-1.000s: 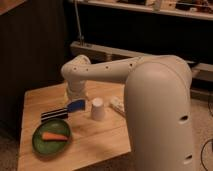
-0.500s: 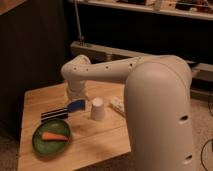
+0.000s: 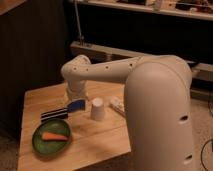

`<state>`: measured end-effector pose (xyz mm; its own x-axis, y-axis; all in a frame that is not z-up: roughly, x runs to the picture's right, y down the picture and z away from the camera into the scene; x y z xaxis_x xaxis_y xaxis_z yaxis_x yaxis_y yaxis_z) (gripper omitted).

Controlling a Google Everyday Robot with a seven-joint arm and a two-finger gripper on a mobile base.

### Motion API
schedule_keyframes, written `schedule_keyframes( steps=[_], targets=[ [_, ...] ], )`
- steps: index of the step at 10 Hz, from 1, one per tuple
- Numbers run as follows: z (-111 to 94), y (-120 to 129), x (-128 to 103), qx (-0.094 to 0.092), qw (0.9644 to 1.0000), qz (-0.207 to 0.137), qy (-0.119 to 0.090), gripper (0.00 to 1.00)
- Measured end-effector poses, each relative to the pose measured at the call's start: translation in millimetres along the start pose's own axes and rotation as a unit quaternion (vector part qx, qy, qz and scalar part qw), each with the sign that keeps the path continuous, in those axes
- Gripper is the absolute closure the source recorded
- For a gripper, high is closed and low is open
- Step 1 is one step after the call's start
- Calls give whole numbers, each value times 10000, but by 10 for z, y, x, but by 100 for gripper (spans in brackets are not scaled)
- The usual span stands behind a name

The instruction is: Place the pepper on the white sponge

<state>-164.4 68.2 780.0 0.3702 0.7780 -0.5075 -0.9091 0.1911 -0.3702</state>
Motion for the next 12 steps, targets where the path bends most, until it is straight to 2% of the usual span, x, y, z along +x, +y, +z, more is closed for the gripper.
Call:
schedule_keyframes(
  steps=[10,11,12],
  targets=[
    [-7,4,0,2,10000,-13,-14,20],
    [-16,12,2,16,10000,-45,-18,20],
    [-36,67,-11,115,9996,-248,-23,20]
  ],
)
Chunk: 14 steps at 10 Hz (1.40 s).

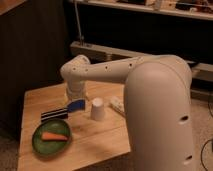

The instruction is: Place the pepper on the white sponge

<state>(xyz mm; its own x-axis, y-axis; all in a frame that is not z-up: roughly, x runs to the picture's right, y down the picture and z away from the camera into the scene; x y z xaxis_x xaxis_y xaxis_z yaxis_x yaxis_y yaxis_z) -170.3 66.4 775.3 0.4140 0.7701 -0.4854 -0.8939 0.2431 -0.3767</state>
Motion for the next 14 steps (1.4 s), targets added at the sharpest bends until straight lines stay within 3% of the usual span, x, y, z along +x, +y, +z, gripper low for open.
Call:
schedule_keyframes(
  steps=[1,3,5,6,7,8,9,10,14],
  targets=[
    [-12,158,-6,45,9994,-336,21,20],
    [-37,559,58,101,9943,-1058,59,20],
    [-81,1078,217,79,9816,-1904,112,20],
    [-115,1337,322,-14,9701,-2424,135,20],
    [-146,1503,447,-89,9561,-2923,171,20],
    [-180,1693,573,-156,9397,-3412,162,20],
    [-190,1768,625,-189,9326,-3602,155,20],
    [-196,1794,644,-198,9294,-3682,147,20],
    [-113,1820,736,-264,9274,-3729,89,20]
  ],
)
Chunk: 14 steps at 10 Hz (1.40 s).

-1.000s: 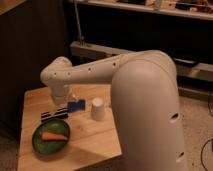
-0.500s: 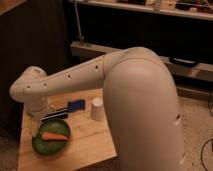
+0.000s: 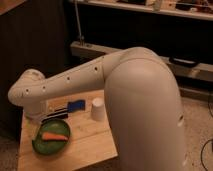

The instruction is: Place the pepper on the white sponge

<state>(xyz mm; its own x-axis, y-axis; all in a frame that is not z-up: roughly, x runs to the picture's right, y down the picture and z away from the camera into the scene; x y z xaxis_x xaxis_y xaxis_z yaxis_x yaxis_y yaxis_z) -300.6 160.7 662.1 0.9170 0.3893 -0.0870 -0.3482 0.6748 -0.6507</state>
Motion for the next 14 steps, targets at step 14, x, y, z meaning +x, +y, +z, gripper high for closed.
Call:
schedule_keyframes(
  steps=[14],
  targets=[
    [1362,95,189,-367,9943,-799,-604,20]
  ],
)
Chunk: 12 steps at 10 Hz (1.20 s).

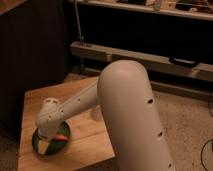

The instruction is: Place the pepper on the white sponge

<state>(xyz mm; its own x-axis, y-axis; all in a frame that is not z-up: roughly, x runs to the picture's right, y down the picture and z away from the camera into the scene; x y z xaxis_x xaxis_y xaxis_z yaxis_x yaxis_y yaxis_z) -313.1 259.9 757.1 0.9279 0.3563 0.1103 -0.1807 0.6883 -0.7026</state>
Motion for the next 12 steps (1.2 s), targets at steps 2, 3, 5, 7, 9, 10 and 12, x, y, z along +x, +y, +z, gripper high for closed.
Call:
schedule_keyframes(
  steps=[2,3,5,7,9,10,12],
  targets=[
    [27,25,-17,-31,10000,-90,22,28],
    [38,48,-37,-45,9999,-141,36,38],
    [43,59,-53,-62,9998,-191,45,60],
    [19,55,-77,-71,9998,-207,34,80],
    [-24,45,-107,-73,9998,-208,32,96],
    [-77,28,-139,-79,9998,-181,34,100],
    [-254,-34,-224,-71,9999,-139,-29,100]
  ],
)
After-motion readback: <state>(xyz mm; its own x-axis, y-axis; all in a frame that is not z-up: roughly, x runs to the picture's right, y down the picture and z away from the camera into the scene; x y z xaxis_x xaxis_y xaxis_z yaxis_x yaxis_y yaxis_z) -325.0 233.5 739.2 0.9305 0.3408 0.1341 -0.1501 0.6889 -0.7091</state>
